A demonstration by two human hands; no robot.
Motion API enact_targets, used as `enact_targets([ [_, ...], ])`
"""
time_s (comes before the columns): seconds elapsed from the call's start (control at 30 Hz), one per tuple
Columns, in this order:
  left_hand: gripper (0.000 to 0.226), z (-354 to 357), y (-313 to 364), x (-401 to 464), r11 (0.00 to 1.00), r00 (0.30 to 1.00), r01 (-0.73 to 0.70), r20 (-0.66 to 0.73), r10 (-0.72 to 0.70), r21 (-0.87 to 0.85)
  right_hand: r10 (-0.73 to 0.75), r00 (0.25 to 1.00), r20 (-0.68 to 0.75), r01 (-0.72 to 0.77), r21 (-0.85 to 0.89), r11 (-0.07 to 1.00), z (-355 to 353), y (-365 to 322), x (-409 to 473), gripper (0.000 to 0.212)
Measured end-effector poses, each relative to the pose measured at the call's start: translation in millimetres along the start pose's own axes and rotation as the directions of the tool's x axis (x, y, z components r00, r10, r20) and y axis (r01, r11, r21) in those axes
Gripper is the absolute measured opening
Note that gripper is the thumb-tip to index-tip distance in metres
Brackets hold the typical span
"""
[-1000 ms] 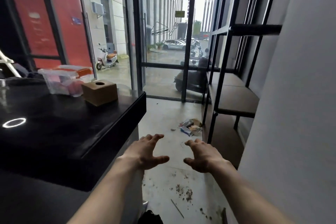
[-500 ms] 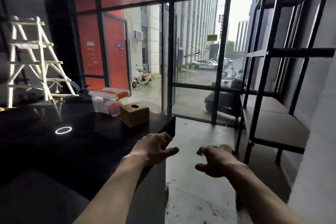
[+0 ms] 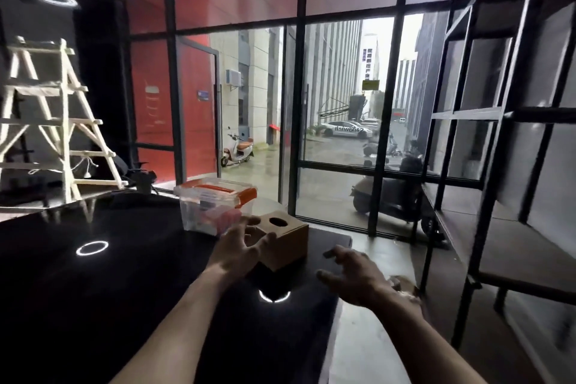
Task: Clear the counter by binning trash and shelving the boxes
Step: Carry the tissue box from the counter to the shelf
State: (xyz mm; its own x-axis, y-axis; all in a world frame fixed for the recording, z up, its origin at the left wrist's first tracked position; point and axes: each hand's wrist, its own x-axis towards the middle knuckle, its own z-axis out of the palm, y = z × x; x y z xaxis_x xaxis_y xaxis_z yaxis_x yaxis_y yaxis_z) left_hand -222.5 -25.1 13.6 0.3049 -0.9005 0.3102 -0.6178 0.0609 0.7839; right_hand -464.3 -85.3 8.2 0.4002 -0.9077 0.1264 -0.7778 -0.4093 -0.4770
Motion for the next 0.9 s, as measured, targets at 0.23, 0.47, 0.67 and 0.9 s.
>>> enact_targets([
  [0.23,0.082,-17.1,-58.4,83.5,0.961,0.995,0.097,0.056,-0.085,-0.26,0.264,0.957,-0.123,-0.207,0.35,0.914,43.4,-40.5,63.4,0.059],
  [0.47,0.079,17.9,-80.4,129.8,0.915,0.966,0.242,0.169,-0.196,-0.323,0.415,0.91,-0.026,-0.32,0.594,0.738,59.7,-48.2,98.7,0.068],
  [0.67,0.069,20.2,-100.8,141.9,0.858,0.935,0.355,0.141,-0.326,-0.372,0.463,0.887,0.006,-0.362,0.631,0.686,66.9,-60.2,109.6,0.066],
  [0.9,0.06,13.7,-106.7,131.2,0.812,0.871,0.46,0.363,-0.333,-0.359,0.498,0.867,-0.013,-0.378,0.633,0.675,81.0,-61.7,119.1,0.066],
])
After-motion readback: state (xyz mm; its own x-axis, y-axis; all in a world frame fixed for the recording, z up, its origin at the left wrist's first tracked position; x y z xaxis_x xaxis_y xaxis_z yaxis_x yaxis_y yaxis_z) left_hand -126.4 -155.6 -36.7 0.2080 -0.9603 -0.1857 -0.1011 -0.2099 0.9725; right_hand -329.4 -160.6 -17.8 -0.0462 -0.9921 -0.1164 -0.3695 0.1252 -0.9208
